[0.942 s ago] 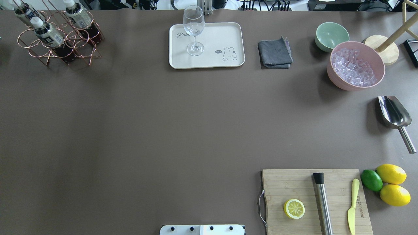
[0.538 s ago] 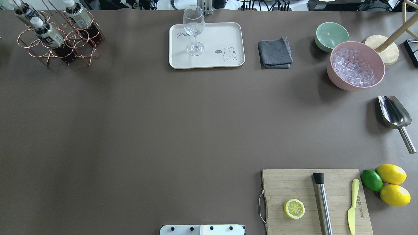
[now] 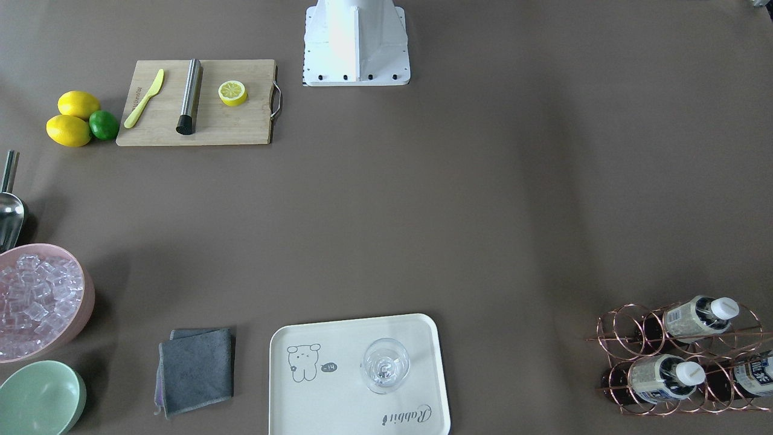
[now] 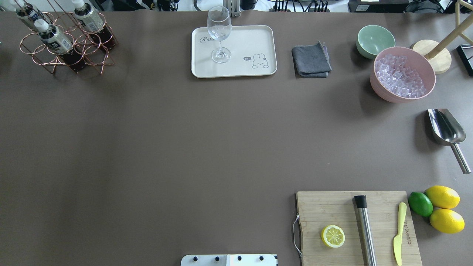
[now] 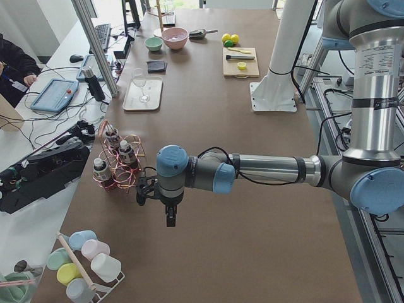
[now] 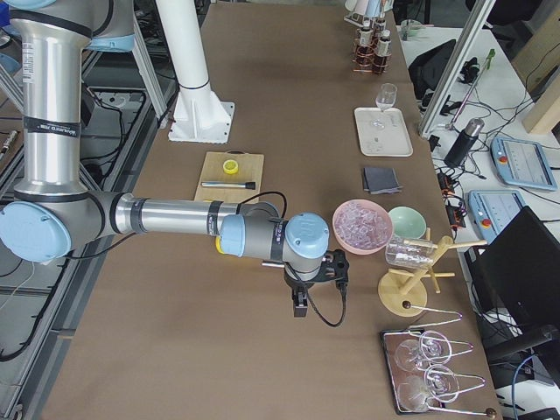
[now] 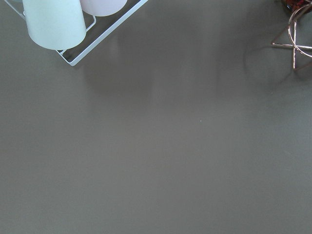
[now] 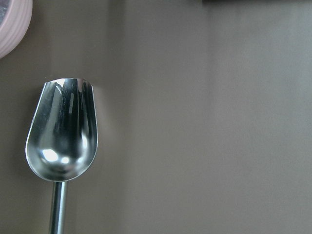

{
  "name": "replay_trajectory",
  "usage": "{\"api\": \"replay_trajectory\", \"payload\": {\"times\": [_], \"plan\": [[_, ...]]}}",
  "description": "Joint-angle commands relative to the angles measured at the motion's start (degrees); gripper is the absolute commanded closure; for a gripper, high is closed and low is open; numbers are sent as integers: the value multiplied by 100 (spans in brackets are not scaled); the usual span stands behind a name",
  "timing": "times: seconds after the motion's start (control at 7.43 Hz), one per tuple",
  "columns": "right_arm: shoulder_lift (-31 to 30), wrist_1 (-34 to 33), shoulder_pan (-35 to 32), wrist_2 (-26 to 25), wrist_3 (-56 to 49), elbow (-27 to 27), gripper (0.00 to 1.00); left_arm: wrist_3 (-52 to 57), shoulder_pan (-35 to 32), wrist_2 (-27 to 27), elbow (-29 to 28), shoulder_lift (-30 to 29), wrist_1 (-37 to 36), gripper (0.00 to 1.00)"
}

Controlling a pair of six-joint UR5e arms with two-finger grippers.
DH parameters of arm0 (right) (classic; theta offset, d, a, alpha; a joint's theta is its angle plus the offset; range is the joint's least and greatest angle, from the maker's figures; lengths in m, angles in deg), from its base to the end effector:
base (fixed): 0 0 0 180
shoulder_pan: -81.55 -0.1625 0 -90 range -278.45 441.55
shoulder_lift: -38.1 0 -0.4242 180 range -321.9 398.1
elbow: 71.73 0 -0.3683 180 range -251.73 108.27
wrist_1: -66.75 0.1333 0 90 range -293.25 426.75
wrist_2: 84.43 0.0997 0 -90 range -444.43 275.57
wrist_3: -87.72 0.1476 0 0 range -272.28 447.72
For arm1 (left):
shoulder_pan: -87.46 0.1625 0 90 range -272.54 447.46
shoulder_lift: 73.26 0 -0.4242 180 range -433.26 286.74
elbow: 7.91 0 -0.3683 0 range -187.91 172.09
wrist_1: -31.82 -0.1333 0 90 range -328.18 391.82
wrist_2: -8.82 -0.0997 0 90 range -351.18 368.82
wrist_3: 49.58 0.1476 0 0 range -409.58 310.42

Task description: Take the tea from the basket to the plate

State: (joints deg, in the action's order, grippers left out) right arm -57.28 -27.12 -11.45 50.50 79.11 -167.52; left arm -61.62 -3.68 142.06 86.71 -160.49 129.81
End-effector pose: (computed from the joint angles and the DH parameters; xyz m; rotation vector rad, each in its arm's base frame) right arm 0.0511 -0.4196 0.6925 0.0223 -0.7859 -0.0691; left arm -0.0414 -0.4635 0.6632 0.0913 0.7656 -0.1537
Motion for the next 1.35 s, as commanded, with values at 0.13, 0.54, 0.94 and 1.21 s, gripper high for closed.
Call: {"api": "replay_trajectory", "payload": {"times": [0.13,0.54,0.94,1.21], "plan": [[2,0,1,-2,-1,26,0,0,9,-9,-13,-13,0,3],[2,0,1,-2,-1,26,0,-8,70,9,13,-40,0,3],[2,0,1,-2,-1,26,0,-9,53,9,39,-40,-18,3],[2,0,1,-2,-1,26,0,9,53,-261,-22,-267,-61,3]]}}
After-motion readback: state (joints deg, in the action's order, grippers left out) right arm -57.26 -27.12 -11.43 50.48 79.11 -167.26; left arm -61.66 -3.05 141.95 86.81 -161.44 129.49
